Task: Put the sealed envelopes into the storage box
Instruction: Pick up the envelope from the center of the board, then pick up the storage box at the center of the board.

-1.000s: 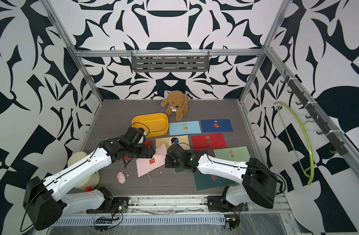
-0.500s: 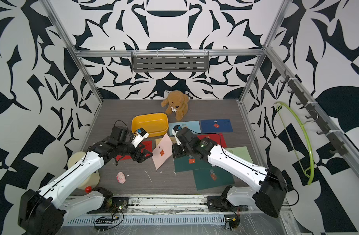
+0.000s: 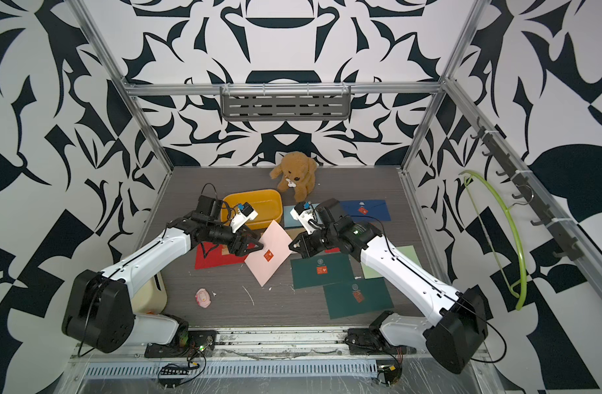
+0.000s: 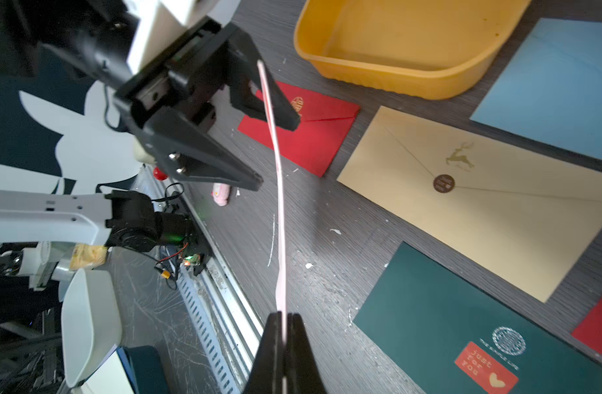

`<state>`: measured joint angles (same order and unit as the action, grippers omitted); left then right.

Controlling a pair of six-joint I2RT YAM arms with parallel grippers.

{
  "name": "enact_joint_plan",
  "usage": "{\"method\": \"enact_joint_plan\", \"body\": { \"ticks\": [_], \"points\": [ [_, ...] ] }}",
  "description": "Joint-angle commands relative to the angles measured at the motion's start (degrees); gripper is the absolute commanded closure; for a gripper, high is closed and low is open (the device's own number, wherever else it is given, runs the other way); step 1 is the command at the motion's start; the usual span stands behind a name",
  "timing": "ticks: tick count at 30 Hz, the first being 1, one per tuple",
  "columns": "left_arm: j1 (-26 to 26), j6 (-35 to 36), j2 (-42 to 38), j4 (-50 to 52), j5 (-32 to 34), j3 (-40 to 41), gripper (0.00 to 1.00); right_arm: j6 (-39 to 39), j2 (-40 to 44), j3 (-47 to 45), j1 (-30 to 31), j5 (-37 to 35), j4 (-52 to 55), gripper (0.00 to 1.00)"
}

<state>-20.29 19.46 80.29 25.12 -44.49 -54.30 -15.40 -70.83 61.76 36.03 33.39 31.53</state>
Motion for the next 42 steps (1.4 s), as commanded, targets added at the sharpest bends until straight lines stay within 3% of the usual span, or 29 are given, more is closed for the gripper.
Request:
{"method": "enact_joint_plan", "body": {
  "ticks": [1,8,15,24,26,30,31,36,40,42],
  "points": [
    [0.6,3.7,0.4,1.0,-6.4,-1.4,0.29,3.6,0.2,2.6,-0.3,5.8,-0.4,1.0],
    [0.6,4.1,-0.6,1.2,-12.1,-0.7,0.37,3.0,-0.2,2.2,-1.9,6.7,-3.7,1.0],
    [0.6,3.7,-1.8,2.7,-13.0,-0.5,0.61,2.0,-2.2,2.6,-3.1,6.5,-6.4,1.0],
    [0.6,3.5,-2.2,6.0,-9.3,-2.1,1.0,1.9,-4.8,3.0,-4.4,5.1,-7.2,1.0],
    [0.6,3.3,-2.2,6.4,-7.4,-2.5,1.0,1.9,-5.5,3.0,-5.2,4.2,-6.8,1.0],
    [0.6,3.5,-2.1,8.9,-3.6,-4.7,1.0,2.0,-7.6,4.2,-7.3,-0.2,-3.9,0.63],
    [0.6,3.8,-2.2,9.6,-1.8,-5.5,1.0,2.2,-8.0,4.5,-7.9,-1.1,-3.3,0.58],
    [1.6,6.3,-0.2,19.0,8.5,-13.7,1.0,3.3,-9.1,5.4,-10.5,-5.3,-2.3,0.47],
    [4.6,6.2,3.7,27.6,13.5,-23.4,1.0,0.9,-13.4,8.4,-10.8,-11.8,-2.1,0.46],
    [5.0,5.8,5.1,29.8,19.0,-27.2,1.0,-1.9,-16.2,9.8,-10.7,-15.9,-2.3,0.46]
  ]
}}
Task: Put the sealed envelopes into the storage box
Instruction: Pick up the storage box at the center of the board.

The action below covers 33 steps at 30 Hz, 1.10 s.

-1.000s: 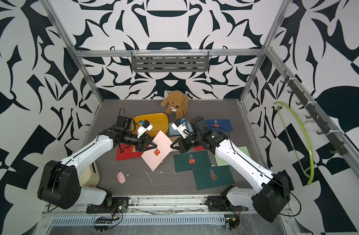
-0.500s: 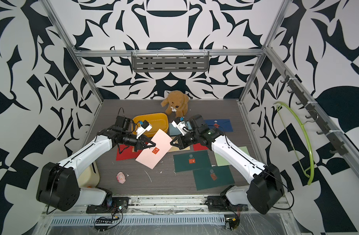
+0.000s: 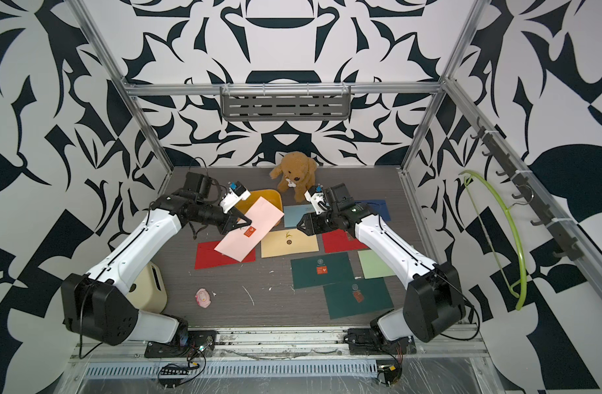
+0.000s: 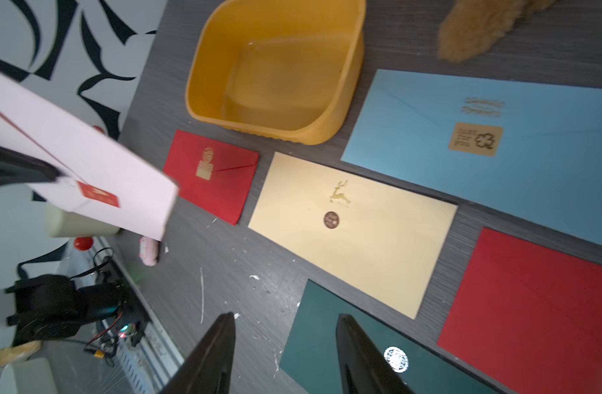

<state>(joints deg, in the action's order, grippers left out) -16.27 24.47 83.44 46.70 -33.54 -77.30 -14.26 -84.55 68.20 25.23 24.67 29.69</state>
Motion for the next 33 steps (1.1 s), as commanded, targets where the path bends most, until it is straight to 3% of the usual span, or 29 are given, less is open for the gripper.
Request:
{"method": "enact_joint_plan", "body": {
  "ticks": [1,4,9,16,26,29,33],
  "points": [
    [1.0,2.0,2.6,9.7,9.6,-6.1,1.0,-4.7,-3.6,3.8,0.0,-8.8,-1.5,0.46],
    [0.9,6.3,5.8,15.6,13.0,-11.8,1.0,-8.5,-6.6,4.8,0.5,-12.4,-5.6,0.46],
    [1.0,6.5,11.0,22.5,19.9,-19.8,1.0,-11.2,-14.6,10.9,3.3,-17.0,-8.8,0.46],
    [1.0,7.2,10.7,25.7,23.1,-21.9,1.0,-11.8,-28.8,24.2,7.4,-18.9,-8.2,0.47],
    [0.9,6.7,9.6,25.0,24.4,-22.0,1.0,-11.2,-38.6,32.2,8.2,-22.8,-6.6,0.51],
    [1.0,6.7,9.4,24.2,24.0,-21.4,1.0,-10.7,-40.3,33.9,8.2,-22.8,-5.9,0.57],
    [1.0,6.8,9.9,24.2,24.2,-21.6,1.0,-10.9,-41.4,34.7,8.2,-22.9,-6.5,0.73]
  ]
}}
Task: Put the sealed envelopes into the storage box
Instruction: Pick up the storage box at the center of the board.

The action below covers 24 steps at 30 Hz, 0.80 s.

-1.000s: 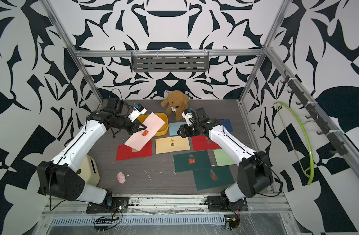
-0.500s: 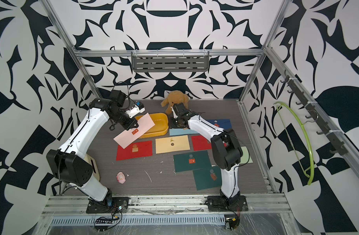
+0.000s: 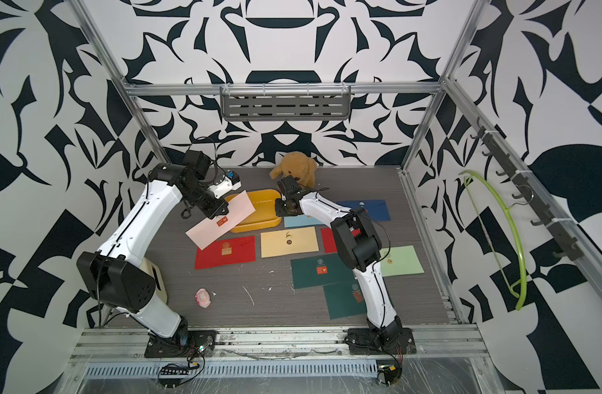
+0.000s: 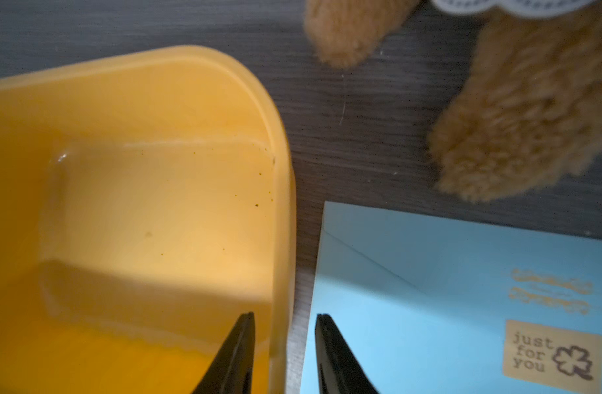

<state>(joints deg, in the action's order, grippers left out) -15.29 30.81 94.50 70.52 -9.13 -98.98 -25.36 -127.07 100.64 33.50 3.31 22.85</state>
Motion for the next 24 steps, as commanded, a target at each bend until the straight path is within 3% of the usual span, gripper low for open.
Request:
{"method": "enact_joint_plan", "body": {
  "ticks": [1,13,18,24],
  "points": [
    [0.0,0.4,-1.0,0.4,0.0,-0.3,1.0,-0.2,1.2,2.1,-0.1,-1.5,0.0,0.76],
    [0.0,-0.4,-1.2,-0.6,0.9,-1.3,1.0,-4.5,4.0,1.0,0.0,-0.4,-5.5,0.99],
    [0.0,-2.7,-1.2,-0.7,0.7,-5.8,1.0,-0.5,8.1,0.6,0.4,-0.5,-2.9,1.0],
    [-0.9,-5.8,-1.0,-0.6,-7.2,-11.6,1.0,6.0,13.7,-1.6,1.5,-0.3,2.2,1.0]
  ]
}}
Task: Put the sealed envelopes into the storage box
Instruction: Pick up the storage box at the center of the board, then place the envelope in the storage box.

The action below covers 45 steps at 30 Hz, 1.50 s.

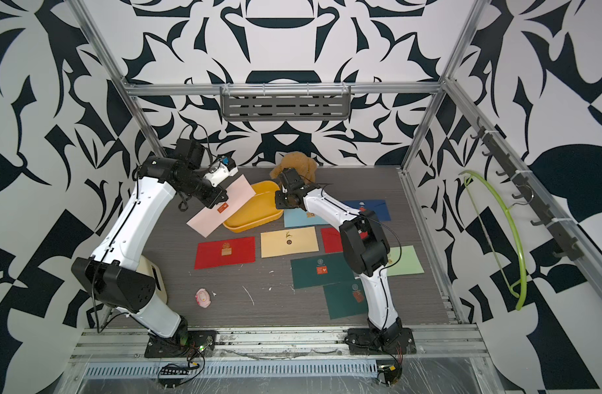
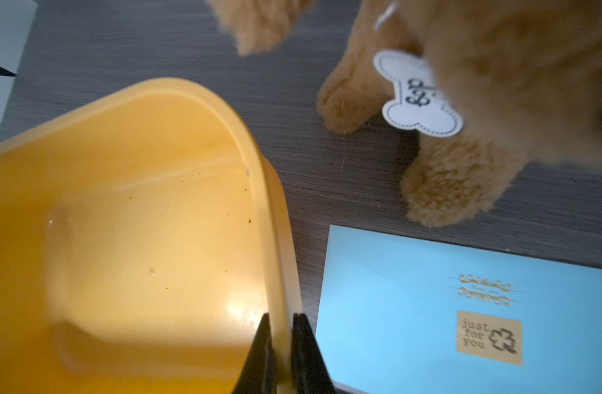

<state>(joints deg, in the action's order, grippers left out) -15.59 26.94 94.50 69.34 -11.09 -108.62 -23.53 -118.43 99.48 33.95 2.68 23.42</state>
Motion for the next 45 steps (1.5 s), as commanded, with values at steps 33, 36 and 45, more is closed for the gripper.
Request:
{"method": "enact_joint_plan", "body": {
  "ticks": [33,36,45],
  "points": [
    [-6.3,-6.3,-2.2,-13.4,-19.6,21.4,1.0,16.2,24.2,-16.5,3.2,9.5,7.2,1.0],
    [-6.4,-4.7,-3.5,-15.6,-21.8,22.5,1.0,16.9,23.6,-16.1,4.0,10.2,7.8,1.0],
    [-6.4,-2.3,3.6,-4.3,-21.0,17.7,0.99,16.7,24.5,-16.6,4.1,9.8,7.1,1.0]
  ]
}}
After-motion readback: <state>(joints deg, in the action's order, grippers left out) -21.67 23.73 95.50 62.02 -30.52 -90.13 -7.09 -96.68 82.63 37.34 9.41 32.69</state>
